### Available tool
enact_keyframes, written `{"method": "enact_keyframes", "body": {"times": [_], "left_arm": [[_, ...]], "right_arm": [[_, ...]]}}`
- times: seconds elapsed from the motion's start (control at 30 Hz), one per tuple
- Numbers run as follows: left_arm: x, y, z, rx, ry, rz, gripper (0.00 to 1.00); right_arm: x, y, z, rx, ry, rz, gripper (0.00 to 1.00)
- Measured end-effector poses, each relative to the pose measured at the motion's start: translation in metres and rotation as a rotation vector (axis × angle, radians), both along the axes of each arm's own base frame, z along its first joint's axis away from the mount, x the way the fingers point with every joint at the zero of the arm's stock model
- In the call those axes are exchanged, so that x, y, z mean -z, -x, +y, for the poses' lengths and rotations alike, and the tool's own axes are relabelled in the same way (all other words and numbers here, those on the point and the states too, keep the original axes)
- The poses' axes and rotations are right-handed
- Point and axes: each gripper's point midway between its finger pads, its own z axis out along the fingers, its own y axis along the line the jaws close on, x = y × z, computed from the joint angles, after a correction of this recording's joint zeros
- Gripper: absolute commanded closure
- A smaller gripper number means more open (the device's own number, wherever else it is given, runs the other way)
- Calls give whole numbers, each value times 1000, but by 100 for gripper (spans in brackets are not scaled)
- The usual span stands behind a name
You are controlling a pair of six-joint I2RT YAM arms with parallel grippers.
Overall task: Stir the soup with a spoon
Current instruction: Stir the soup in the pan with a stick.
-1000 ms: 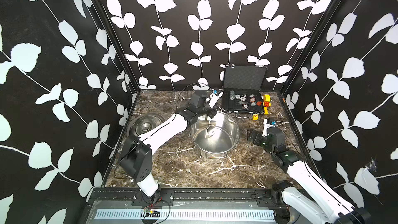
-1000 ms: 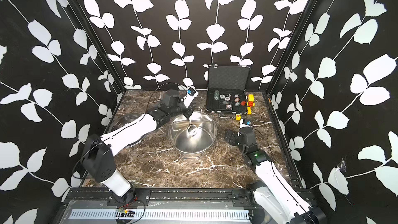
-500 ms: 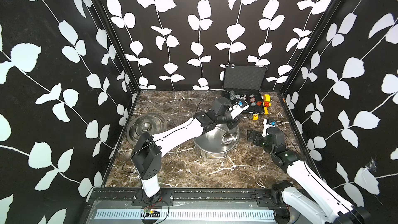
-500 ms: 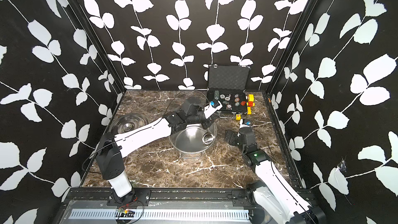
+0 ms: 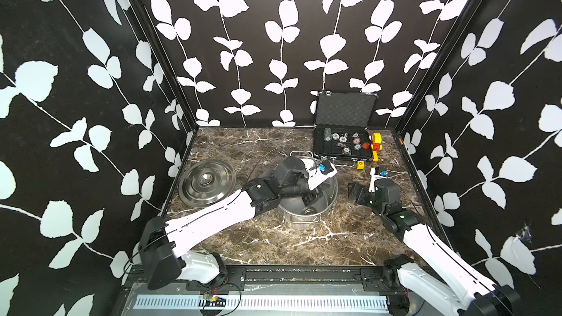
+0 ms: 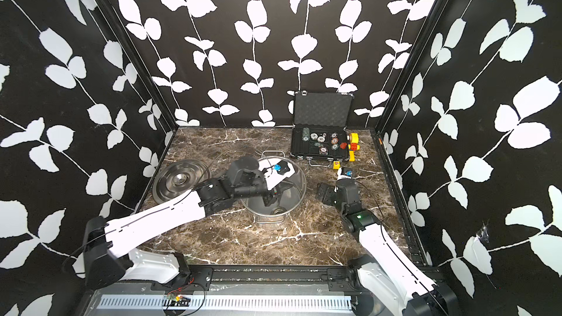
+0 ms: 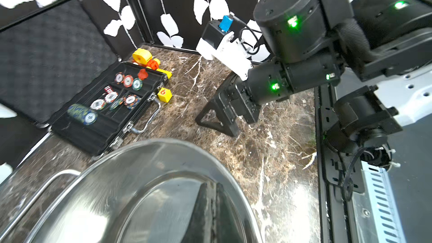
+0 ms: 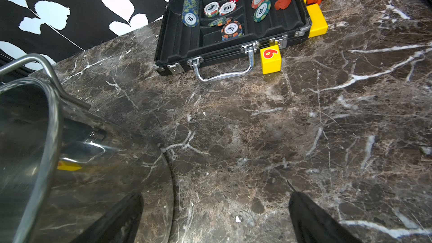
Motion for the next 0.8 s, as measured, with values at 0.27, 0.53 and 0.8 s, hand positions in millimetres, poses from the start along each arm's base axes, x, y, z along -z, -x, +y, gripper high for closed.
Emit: {"method": "enact_keyframes", "body": {"times": [0.27,0.53,0.8], "left_arm": [[5,-22,44,-150,-52,2,100],[12,-86,94,-411,-78,0,100],[16,-141,105,-519,-63,15,100]], "right_arm": [[0,0,2,-8,-7,0,1],[-3,1,2,-9,-15,-7,1],[-8,2,2,-8,-20,-23,1]]}}
